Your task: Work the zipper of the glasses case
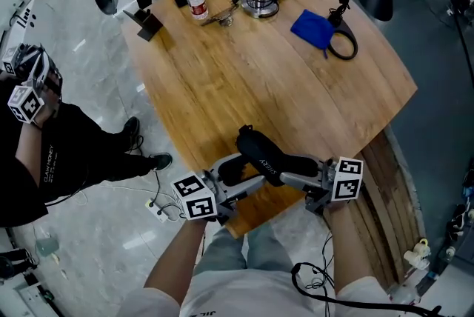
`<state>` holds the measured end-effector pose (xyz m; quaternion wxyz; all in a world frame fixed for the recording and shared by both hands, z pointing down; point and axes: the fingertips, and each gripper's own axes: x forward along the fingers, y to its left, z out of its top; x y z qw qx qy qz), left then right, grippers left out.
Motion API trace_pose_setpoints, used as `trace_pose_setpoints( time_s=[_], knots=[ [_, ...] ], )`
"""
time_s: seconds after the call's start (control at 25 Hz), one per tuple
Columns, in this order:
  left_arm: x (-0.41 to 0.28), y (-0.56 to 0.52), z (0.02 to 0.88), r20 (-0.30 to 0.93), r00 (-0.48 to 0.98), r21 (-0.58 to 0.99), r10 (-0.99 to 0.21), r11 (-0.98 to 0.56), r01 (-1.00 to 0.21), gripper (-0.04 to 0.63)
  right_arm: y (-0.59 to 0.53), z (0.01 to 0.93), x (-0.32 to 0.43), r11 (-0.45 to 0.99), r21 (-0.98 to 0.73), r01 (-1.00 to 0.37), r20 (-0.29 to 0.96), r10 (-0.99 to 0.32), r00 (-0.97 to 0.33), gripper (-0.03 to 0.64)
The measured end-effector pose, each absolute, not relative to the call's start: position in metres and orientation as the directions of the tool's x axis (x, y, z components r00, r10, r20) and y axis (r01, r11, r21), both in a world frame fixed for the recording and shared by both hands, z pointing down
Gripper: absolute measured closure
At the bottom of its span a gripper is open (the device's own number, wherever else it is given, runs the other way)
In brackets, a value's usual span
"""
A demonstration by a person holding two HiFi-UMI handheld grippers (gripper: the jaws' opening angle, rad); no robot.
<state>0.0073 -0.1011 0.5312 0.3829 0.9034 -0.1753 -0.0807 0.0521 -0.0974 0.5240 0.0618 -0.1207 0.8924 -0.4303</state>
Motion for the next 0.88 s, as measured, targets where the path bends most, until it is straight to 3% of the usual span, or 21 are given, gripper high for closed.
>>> trace_pose_setpoints(
  time_s=[0.32,0.48,0.64,0.8,0.84,0.88],
  knots=[
    [0.006,-0.101,0.516,-0.054,0.925,0.716,-0.376,-0.661,-0.226,0.273,-0.075,0.519,0.033,0.64,-0.765,-0.076,-0.013,-0.134,-0.991,0.379],
    [0.005,-0.099,0.512,-0.039,0.926,0.659,-0.375,-0.706,-0.258,0.299,-0.075,0.523,0.032,0.696,-0.706,-0.134,0.047,-0.143,-0.989,0.377],
    [-0.012,-0.109,0.518,0.092,0.878,0.508,-0.469,-0.736,-0.447,0.305,-0.093,0.524,0.055,0.735,-0.605,-0.305,0.163,-0.261,-0.951,0.376],
    [-0.021,-0.122,0.525,0.354,0.713,0.105,-0.605,-0.732,-0.673,0.306,-0.113,0.46,0.058,0.824,-0.18,-0.538,0.262,-0.487,-0.833,0.381],
    [-0.022,-0.124,0.524,0.387,0.666,0.028,-0.638,-0.714,-0.7,0.307,-0.115,0.435,0.047,0.824,-0.061,-0.563,0.244,-0.534,-0.809,0.451],
    [-0.024,-0.125,0.525,0.414,0.62,-0.039,-0.667,-0.693,-0.72,0.307,-0.114,0.414,0.037,0.814,0.037,-0.579,0.235,-0.57,-0.787,0.589]
  ],
)
